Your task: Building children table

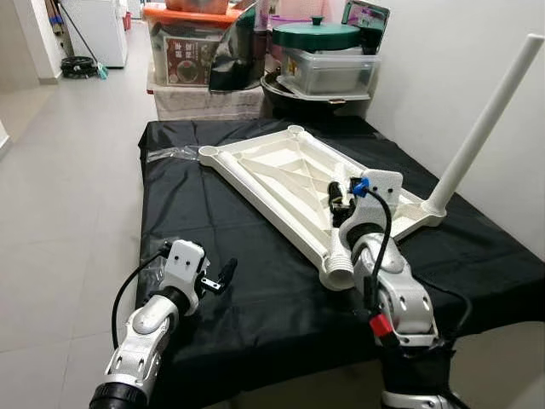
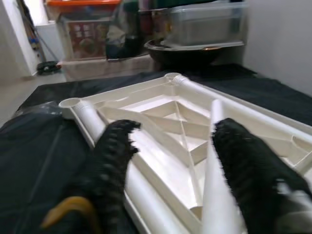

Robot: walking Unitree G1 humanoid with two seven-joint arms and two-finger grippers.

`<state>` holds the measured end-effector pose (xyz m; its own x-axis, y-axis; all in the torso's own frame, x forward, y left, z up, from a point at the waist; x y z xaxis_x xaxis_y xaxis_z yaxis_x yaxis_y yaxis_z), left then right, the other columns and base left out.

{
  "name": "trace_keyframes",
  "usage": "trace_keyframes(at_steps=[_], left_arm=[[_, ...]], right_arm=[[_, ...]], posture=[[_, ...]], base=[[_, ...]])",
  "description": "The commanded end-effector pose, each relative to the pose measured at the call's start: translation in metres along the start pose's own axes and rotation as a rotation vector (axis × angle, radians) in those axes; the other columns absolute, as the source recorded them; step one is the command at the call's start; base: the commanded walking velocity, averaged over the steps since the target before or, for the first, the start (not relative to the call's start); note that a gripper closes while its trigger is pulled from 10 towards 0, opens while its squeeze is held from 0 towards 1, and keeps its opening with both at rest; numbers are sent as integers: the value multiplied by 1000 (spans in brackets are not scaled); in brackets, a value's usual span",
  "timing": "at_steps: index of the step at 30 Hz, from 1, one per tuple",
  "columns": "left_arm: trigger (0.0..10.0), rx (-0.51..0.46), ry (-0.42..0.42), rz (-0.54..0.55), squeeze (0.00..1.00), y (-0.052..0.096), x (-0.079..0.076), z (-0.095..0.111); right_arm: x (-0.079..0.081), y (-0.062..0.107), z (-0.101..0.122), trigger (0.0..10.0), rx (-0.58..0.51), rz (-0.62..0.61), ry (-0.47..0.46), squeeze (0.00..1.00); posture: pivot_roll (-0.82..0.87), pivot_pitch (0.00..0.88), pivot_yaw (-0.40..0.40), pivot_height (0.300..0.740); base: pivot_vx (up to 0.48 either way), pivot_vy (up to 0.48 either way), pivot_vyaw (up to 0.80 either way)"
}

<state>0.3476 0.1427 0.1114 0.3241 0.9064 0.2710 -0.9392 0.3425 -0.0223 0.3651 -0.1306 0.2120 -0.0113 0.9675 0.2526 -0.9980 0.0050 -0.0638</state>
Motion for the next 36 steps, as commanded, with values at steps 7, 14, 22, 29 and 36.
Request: trace_keyframes(at_steps=[7, 14, 22, 29, 36], left_arm=[[10000, -7, -30, 12, 0, -3, 5, 5], [10000, -11, -9, 41, 0, -2, 8, 5], [10000, -9, -5, 49, 0, -2, 9, 5], [10000, -9, 11, 63, 0, 0, 11, 4], [10000, -4, 27, 60, 0, -4, 9, 5]], right_arm=[[-12, 1, -10, 10000, 63, -53, -14, 1000], [-22, -15, -33, 10000, 239, -150, -114, 1000], [5, -21, -32, 10000, 286, -4, -199, 0], [11, -17, -33, 10000, 287, 21, -222, 0], [7, -13, -32, 10000, 266, 29, -220, 0]], posture=[[17, 0, -93, 740], [20, 0, -99, 740], [25, 0, -107, 740], [20, 0, -104, 740], [15, 0, -97, 740]], base=[[0, -458, 0], [0, -245, 0], [0, 0, 0], [0, 0, 0], [0, 204, 0]])
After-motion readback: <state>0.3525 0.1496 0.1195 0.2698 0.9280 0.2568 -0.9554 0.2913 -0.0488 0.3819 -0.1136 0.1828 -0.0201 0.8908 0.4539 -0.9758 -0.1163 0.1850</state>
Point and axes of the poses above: a point about 5 cm out from each wrist's last joint towards the gripper, its own y axis pointing back from the gripper into the wrist, its own z axis along the axis of the wrist's last joint, x = y × z, the point moved 3 cm from there along -y, pointing out of the wrist towards the gripper, and after that the axes turned 9 degrees about -y, right-handed, at the moved point
